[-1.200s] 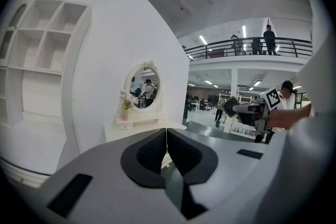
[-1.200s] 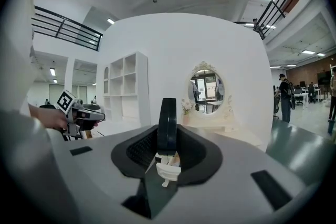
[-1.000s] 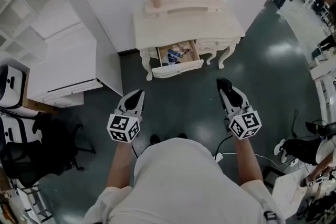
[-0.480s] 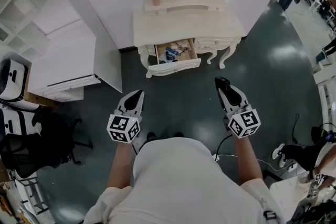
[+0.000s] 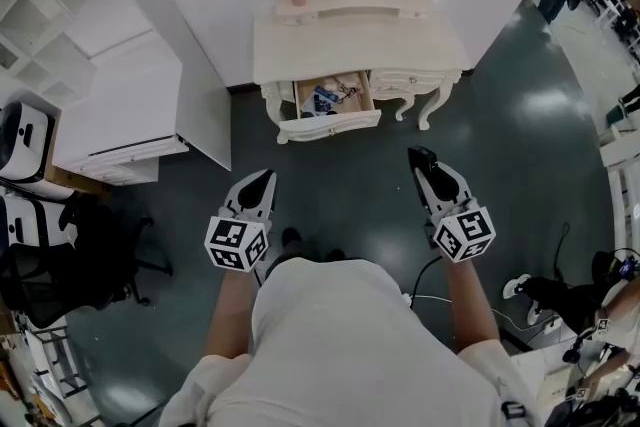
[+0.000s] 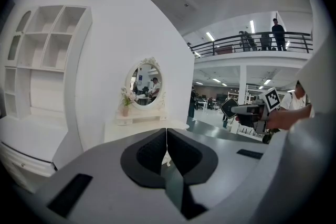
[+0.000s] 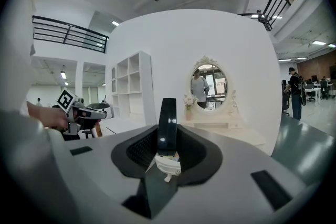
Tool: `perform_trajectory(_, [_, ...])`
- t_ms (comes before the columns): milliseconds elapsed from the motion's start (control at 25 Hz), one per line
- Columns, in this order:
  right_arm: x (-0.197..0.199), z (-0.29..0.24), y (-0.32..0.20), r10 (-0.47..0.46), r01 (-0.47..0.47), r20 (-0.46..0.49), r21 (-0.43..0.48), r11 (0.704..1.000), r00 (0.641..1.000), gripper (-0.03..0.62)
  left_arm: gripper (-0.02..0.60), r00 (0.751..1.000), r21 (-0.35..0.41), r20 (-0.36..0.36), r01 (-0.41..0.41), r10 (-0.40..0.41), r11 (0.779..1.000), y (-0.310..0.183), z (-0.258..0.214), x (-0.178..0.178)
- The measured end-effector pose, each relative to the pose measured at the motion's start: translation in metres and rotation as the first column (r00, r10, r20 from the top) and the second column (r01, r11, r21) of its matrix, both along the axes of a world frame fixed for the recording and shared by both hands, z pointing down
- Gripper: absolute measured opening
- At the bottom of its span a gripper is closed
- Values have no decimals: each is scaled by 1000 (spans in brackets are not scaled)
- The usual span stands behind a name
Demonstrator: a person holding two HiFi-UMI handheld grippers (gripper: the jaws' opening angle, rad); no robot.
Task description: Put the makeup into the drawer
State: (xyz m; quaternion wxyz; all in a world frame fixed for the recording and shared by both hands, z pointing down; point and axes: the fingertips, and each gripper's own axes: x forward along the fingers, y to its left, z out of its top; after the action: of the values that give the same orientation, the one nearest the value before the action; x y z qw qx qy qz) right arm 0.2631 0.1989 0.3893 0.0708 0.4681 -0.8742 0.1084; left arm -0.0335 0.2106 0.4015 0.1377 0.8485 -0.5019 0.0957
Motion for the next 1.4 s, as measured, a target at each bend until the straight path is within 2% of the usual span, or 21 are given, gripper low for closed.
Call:
perform_trajectory(320, [-5,5,-17,-13,13,-1,-13,1000,1000,107,18,1000,-8,1,4,-4,1000,-16,4,0])
perform_trajectory(680, [-10,16,-53,11,-12,-29,-39,999,1000,107,18,999,-21,-16,-31,31,999,-64,15,0])
perform_trajectory(920, [-21,17,-90,26,-27,-26,-49,998,999,107,18,989,-2,24,-143,143,990,-101,17,8])
perform_trajectory(1160, [-39,27,-122,49,-51,-35,-77,996,998,107,18,984,-38,-2,-177,177,983,-147,29,-7])
perform_trajectory(1400, [-54,31,-154,89,-92,-41,-92,992,995,107,18,963,-39,4,-271,271,962,-191,34,-17])
